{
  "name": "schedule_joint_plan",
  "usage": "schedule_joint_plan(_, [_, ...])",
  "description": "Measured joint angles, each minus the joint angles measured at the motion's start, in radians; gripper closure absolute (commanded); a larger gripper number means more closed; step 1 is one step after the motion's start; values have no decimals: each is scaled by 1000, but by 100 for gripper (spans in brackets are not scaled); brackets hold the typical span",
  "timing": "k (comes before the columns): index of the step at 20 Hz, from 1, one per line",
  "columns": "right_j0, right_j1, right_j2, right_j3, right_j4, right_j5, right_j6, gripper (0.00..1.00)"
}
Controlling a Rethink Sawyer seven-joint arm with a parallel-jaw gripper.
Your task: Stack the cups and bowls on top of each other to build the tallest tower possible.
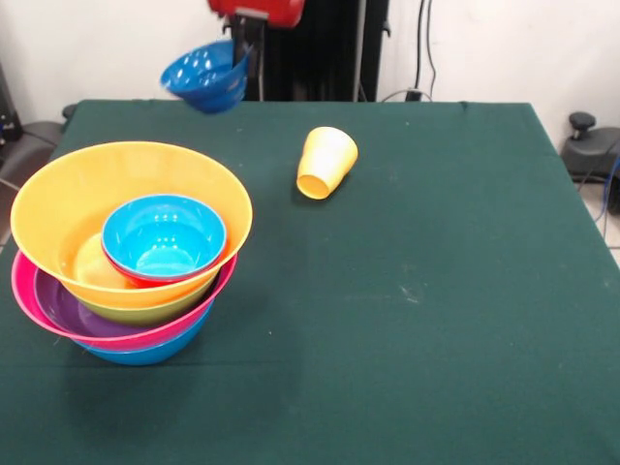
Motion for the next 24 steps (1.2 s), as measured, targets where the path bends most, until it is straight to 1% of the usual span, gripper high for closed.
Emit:
schedule_joint_plan(1, [10,-30,-4,11,33,6,0,100])
schedule_joint_plan(2, [14,-45,-5,16,49,9,0,100])
schedule_joint_plan(6, [28,-125,-6,38,154,24,0,100])
schedule_joint_plan(7, [32,-151,-6,37,194,31,0,100])
schedule_joint_plan(10, [42,-169,-6,14,236,47,0,100])
schedule_joint_plan(12, [45,-168,-6,3,240,50,0,100])
schedule_joint_plan(14, [55,-150,-6,-57,238,60,0,100])
schedule_joint_plan(16, [58,-138,-6,-87,238,63,0,100])
schedule_joint_plan(17, [64,-116,-6,-134,237,67,0,100])
schedule_joint_plan(22, [69,-57,-5,-246,236,94,0,100])
schedule_joint_plan(23, [69,-29,-4,-295,236,115,0,100])
schedule_joint_plan(24, [69,-14,-3,-321,235,127,0,100])
